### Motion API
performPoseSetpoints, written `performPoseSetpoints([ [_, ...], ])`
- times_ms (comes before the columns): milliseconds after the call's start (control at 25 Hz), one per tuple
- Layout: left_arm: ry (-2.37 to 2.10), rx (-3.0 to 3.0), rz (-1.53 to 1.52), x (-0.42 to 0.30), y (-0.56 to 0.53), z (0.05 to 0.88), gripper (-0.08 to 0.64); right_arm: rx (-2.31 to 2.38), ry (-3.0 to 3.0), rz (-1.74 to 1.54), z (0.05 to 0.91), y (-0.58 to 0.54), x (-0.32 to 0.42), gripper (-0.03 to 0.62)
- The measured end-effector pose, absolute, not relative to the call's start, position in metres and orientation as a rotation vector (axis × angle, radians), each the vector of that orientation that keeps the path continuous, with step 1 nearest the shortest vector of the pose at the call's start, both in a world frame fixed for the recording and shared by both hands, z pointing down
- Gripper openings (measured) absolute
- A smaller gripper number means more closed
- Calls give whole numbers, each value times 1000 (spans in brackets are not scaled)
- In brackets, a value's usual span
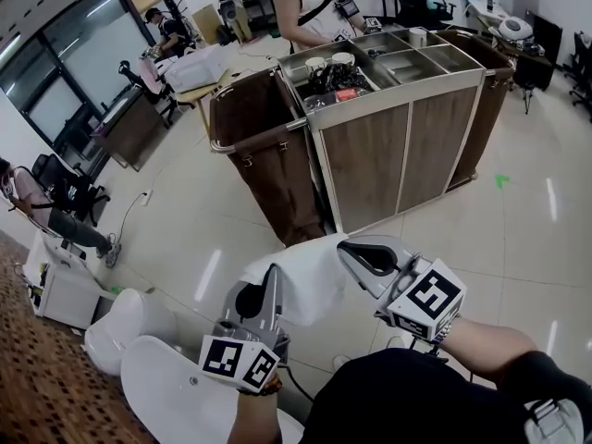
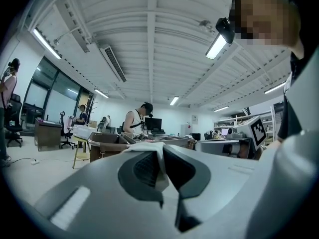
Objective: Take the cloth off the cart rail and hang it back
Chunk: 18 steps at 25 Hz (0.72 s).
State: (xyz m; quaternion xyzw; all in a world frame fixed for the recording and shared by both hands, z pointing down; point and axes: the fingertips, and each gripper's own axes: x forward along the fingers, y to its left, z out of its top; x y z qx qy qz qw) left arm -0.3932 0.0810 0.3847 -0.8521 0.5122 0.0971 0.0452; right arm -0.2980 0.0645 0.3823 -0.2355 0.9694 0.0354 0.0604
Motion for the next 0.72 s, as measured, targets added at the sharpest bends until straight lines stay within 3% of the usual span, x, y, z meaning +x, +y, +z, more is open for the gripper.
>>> performPoseSetpoints([
  [720, 1585, -2587, 289, -391, 77, 392, 9, -678, 2921, 174, 389, 61, -296, 0],
])
